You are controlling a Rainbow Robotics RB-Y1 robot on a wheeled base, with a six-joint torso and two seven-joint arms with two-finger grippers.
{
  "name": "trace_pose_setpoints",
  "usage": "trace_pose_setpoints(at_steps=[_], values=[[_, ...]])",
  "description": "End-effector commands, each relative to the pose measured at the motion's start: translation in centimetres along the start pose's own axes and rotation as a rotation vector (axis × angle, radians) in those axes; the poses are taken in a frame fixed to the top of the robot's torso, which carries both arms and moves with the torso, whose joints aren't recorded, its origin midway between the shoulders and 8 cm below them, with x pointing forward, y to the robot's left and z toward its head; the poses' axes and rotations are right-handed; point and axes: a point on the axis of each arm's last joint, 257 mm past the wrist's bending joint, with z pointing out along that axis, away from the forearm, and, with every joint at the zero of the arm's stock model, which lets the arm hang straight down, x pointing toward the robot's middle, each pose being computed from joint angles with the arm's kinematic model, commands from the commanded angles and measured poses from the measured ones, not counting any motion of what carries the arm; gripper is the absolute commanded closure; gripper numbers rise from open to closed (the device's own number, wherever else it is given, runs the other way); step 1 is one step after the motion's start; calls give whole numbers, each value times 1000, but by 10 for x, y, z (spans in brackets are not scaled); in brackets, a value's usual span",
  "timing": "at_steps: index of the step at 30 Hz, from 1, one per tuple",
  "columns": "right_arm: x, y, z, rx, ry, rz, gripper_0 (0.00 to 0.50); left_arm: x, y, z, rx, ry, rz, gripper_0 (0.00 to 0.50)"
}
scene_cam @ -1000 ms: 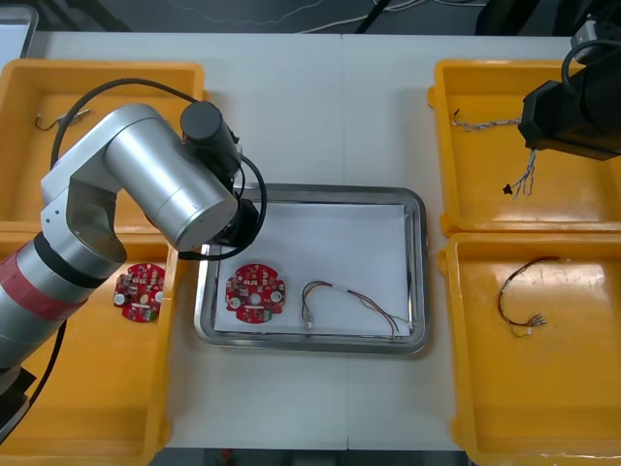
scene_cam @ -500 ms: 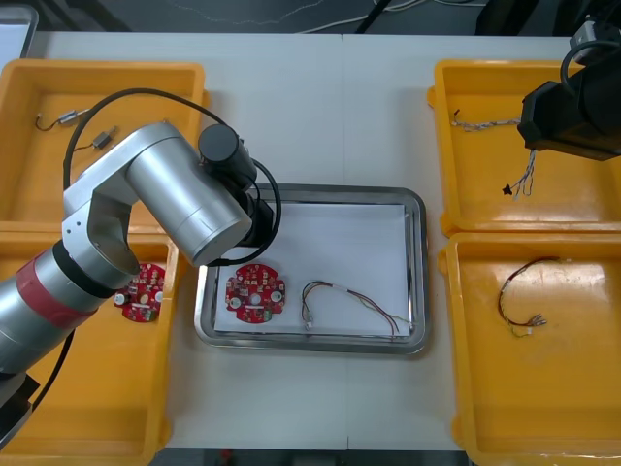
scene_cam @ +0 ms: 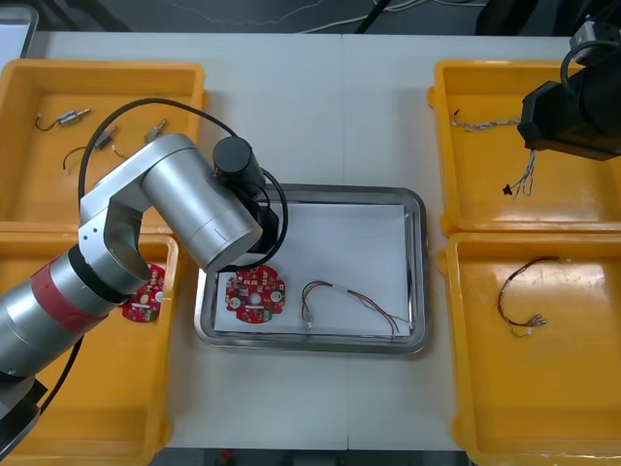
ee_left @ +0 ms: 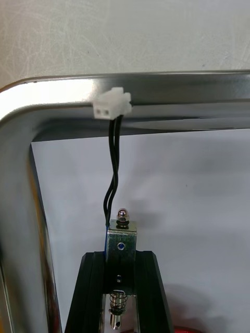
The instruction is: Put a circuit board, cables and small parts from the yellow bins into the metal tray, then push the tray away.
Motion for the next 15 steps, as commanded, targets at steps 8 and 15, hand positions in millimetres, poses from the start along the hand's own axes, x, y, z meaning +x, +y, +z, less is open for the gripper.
trace_pose_setpoints(at_steps=[8, 15], values=[[-4, -6, -9, 26, -23, -11, 500, -8, -16, -2, 18, -34, -40, 500], [-4, -6, -9, 26, -23, -11, 500, -11, -14, 7, 20, -45, -48, 500]])
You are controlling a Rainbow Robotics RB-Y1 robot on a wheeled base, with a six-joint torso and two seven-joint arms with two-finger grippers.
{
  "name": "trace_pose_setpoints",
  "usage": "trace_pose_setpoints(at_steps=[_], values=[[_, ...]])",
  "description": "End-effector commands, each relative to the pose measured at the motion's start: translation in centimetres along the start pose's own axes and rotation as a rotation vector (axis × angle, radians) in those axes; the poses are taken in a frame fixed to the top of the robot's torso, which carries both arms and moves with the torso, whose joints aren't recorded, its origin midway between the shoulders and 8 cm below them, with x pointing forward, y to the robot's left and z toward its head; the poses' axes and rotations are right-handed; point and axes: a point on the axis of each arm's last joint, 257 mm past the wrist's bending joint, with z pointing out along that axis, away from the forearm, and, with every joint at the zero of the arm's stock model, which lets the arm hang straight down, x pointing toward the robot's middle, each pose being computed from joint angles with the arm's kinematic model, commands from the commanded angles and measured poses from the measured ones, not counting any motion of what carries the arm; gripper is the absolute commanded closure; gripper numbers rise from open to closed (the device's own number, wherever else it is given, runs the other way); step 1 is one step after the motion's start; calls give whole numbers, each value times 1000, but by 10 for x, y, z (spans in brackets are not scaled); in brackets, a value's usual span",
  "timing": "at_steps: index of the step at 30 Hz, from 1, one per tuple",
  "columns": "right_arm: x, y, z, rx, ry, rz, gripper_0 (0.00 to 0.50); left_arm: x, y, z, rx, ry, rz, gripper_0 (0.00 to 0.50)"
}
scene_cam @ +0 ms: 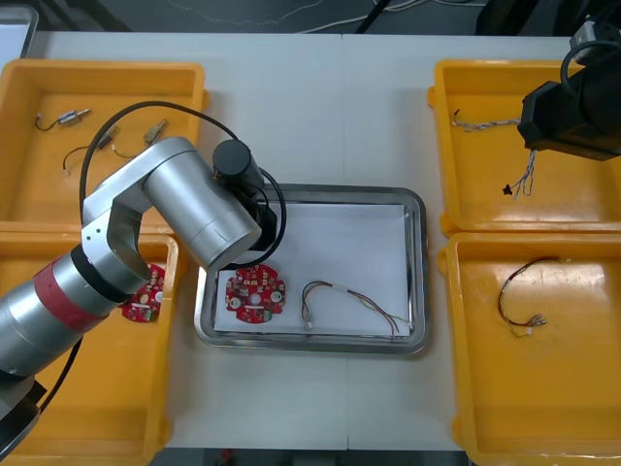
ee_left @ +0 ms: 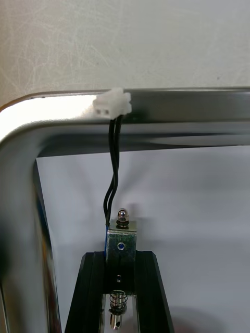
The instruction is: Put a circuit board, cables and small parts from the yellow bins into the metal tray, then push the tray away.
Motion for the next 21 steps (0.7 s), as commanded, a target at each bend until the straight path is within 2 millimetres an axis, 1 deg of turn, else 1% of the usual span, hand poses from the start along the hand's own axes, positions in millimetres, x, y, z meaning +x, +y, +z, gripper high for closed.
trace_pose_setpoints(at_steps=[1, 4, 5, 6, 7, 8, 10, 11, 12, 17, 21], values=[[-4, -6, -9, 26, -23, -11, 500, -5, -19, -3, 28, -25, -39, 500], [-4, -6, -9, 26, -23, -11, 500, -5, -20, -3, 29, -24, -42, 500], [-4, -6, -9, 26, -23, -11, 500, -5, -19, -3, 26, -25, -45, 477], [-4, -6, -9, 26, -23, -11, 500, -5, -19, -3, 27, -26, -46, 413], [-4, -6, -9, 26, -23, -11, 500, -5, -19, -3, 27, -26, -46, 413], [-4, -6, -9, 26, -23, -11, 500, -6, -19, -3, 26, -27, -48, 262], [-4, -6, -9, 26, -23, -11, 500, -6, -19, -3, 26, -27, -49, 90], [-4, -6, -9, 26, -23, -11, 500, -6, -19, -3, 26, -27, -51, 55], [-4, -6, -9, 26, -23, -11, 500, -6, -19, -3, 26, -27, -52, 0], [-4, -6, -9, 26, -23, -11, 500, -7, -18, -3, 23, -31, -52, 0], [-4, -6, -9, 26, -23, -11, 500, -11, -18, -7, 33, -37, -60, 0]])
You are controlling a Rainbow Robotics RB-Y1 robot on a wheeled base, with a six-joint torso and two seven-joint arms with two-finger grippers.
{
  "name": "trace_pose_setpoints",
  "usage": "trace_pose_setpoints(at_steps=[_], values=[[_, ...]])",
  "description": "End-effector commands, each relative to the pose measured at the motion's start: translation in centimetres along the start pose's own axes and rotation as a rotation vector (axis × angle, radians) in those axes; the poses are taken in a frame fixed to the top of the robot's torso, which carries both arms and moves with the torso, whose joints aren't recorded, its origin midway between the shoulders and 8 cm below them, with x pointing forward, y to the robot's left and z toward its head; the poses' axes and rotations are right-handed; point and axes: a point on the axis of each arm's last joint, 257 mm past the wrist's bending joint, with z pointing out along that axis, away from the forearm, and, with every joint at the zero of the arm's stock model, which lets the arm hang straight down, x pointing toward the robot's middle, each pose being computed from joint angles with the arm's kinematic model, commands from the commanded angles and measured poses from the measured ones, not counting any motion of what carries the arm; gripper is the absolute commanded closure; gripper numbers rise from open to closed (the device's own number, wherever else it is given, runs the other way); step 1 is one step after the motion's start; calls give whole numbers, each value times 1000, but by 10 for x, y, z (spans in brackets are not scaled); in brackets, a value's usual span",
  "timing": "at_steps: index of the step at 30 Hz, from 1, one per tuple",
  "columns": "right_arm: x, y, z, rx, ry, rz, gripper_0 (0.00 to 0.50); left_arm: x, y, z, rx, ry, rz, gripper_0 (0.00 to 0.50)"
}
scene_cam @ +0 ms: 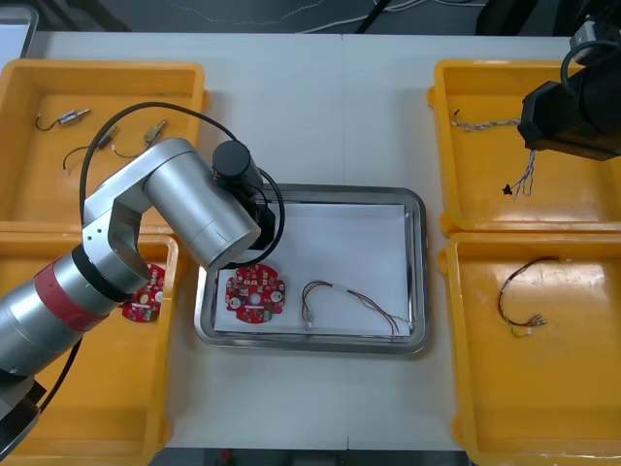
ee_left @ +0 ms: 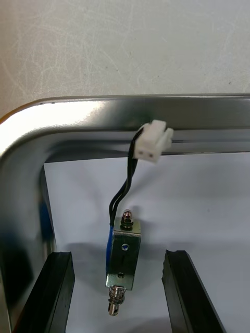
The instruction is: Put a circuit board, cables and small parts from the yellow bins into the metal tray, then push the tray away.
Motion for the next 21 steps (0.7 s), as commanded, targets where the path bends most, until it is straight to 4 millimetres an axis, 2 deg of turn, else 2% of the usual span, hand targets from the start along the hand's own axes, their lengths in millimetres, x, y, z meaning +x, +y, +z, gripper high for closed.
trace_pose_setpoints(at_steps=[1, 5, 10, 11, 12, 16, 21], values=[[-4, -6, -9, 26, -23, -11, 500, -12, -21, -13, 49, -31, -62, 0], [-4, -6, -9, 26, -23, -11, 500, -16, -23, -26, 80, -22, -84, 0], [-4, -6, -9, 26, -23, -11, 500, -26, -28, -58, 122, 9, -110, 0], [9, -12, 2, 35, 15, -4, 500, -29, -28, -65, 130, 18, -116, 0], [9, -12, 2, 35, 15, -1, 500, -30, -28, -69, 135, 19, -118, 0], [12, -11, 3, 40, 23, -20, 500, -46, -15, -93, 138, 15, -125, 0], [25, -2, 11, 76, 59, -107, 500, -67, 19, -110, 124, 12, -118, 0]])
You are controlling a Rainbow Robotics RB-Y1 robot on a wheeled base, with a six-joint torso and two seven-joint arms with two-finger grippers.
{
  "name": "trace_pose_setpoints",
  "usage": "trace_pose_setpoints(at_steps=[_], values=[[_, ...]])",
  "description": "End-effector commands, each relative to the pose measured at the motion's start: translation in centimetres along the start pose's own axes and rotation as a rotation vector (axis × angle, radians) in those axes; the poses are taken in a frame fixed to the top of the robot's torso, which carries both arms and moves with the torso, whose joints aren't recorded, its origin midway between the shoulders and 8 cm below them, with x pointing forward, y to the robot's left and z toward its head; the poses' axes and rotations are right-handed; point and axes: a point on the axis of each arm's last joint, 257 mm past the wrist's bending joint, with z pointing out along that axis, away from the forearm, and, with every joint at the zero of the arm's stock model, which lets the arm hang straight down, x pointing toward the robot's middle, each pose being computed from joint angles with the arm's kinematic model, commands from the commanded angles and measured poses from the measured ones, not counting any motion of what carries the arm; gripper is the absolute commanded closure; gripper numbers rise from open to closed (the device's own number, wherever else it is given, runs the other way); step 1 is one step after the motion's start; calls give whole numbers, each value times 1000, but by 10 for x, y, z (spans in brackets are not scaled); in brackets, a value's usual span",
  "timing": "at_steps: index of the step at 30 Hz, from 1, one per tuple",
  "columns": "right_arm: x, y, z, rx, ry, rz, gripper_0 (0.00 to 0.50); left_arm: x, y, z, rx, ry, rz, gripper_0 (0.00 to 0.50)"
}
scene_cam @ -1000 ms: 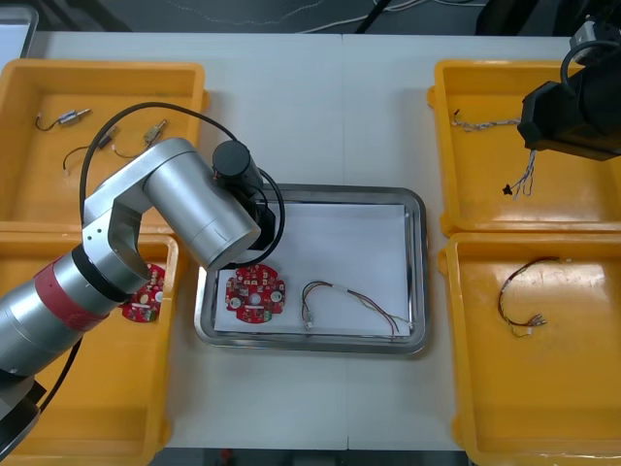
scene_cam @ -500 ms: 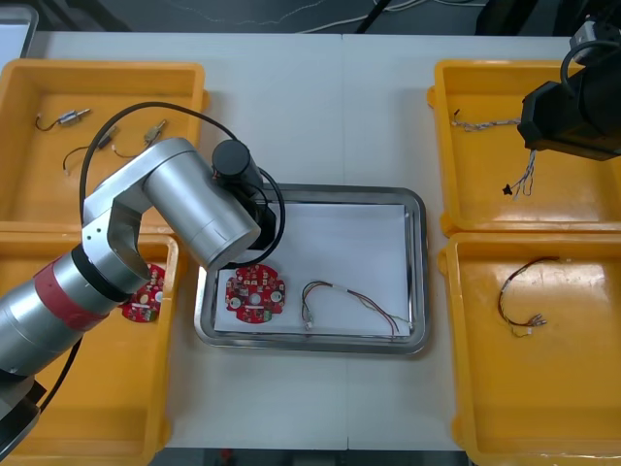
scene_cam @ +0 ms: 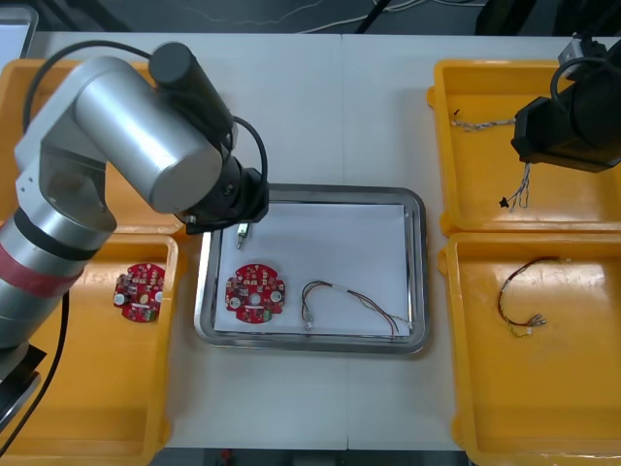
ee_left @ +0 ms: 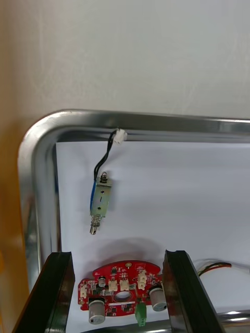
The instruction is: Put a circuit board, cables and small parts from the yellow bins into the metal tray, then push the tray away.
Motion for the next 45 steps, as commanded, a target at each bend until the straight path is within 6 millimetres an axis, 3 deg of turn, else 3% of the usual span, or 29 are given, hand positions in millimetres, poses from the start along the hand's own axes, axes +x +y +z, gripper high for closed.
trace_pose_setpoints(at_steps=[1, 9, 18, 24, 27, 35, 42, 45], values=[[10, 1, 2, 65, 21, -91, 500, -43, 19, -42, -5, -83, -3, 0], [31, 40, 6, 49, 86, -286, 500, -56, 74, -64, -98, -73, 4, 0], [49, 77, 5, 53, 118, -508, 500, -68, 106, -76, -128, -74, 9, 0], [59, 107, 8, 45, 119, -661, 500, -78, 133, -76, -140, -60, 5, 0], [65, 130, 11, 15, 110, -753, 500, -90, 154, -73, -151, -63, 30, 0], [80, 164, 23, -80, 94, -1027, 500, -118, 187, -58, -174, -115, 59, 0], [90, 183, 36, -133, 80, -1309, 500, -138, 207, -55, -190, -143, 89, 0], [95, 190, 46, -137, 67, -1389, 500, -150, 206, -54, -179, -176, 128, 0]])
